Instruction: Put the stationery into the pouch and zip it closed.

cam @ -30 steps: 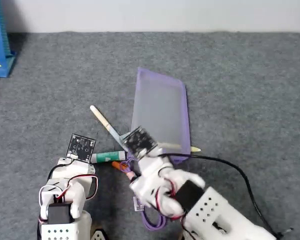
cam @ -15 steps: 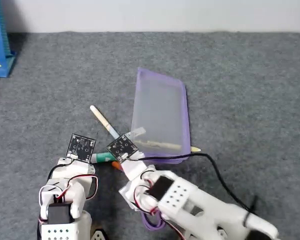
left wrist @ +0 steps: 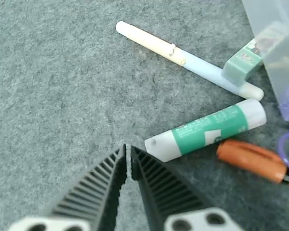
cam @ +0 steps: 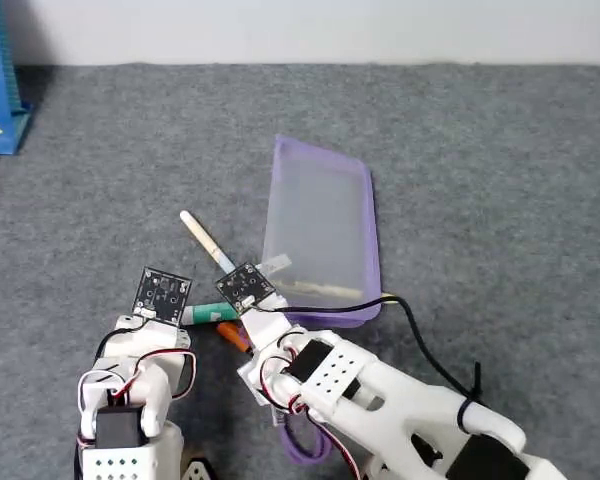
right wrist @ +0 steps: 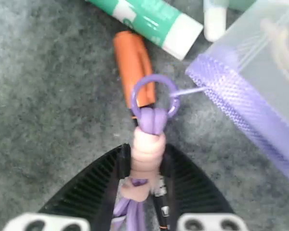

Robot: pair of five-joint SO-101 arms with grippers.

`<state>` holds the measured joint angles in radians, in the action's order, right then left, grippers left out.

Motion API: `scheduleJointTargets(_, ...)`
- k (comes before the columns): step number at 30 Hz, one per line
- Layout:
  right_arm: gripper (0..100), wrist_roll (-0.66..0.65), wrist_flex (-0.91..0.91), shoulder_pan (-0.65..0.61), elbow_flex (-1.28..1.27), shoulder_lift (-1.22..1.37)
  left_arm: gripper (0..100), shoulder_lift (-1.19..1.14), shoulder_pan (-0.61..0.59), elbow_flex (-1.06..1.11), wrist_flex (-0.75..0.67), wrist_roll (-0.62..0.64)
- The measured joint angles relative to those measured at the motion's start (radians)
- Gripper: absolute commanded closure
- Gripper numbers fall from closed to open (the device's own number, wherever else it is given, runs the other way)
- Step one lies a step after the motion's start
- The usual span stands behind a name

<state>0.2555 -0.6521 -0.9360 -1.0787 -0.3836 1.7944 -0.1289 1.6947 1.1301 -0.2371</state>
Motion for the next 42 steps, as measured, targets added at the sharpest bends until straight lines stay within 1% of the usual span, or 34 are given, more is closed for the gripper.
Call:
scheduleJointTargets(7,91.9,0.000,0.008,0.000,0.000,0.002,98,0.000,0.000,0.000,0.000,0.000)
scheduleJointTargets(9,93.9,0.000,0.008,0.000,0.000,0.002,98,0.000,0.000,0.000,0.000,0.000)
scheduleJointTargets(11,98.7,0.000,0.008,0.000,0.000,0.002,98,0.000,0.000,0.000,0.000,0.000)
scheduleJointTargets(12,99.5,-0.005,0.008,0.002,0.000,0.002,98,0.000,0.000,0.000,0.000,0.000)
scheduleJointTargets(15,99.2,-0.041,-0.005,0.021,0.000,0.000,98,0.000,0.000,0.000,0.000,0.000)
scheduleJointTargets(18,99.1,-0.058,-0.068,0.049,0.000,-0.038,98,0.000,0.000,0.000,0.000,0.000)
scheduleJointTargets(23,99.1,-0.074,-0.238,0.068,0.000,-0.206,98,0.000,0.000,0.000,0.000,0.000)
scheduleJointTargets(27,99.1,-0.112,-0.400,0.068,0.000,-0.397,98,0.000,0.000,0.000,0.000,0.000)
scheduleJointTargets(30,99.1,-0.124,-0.480,0.068,0.000,-0.543,98,0.000,0.000,0.000,0.000,0.000)
scheduleJointTargets(36,99.1,-0.210,-0.509,0.068,-0.002,-0.727,98,0.000,0.000,0.000,0.000,0.000)
scheduleJointTargets(42,99.1,-0.230,-0.503,0.068,-0.002,-0.818,98,0.000,0.000,0.000,0.000,0.000)
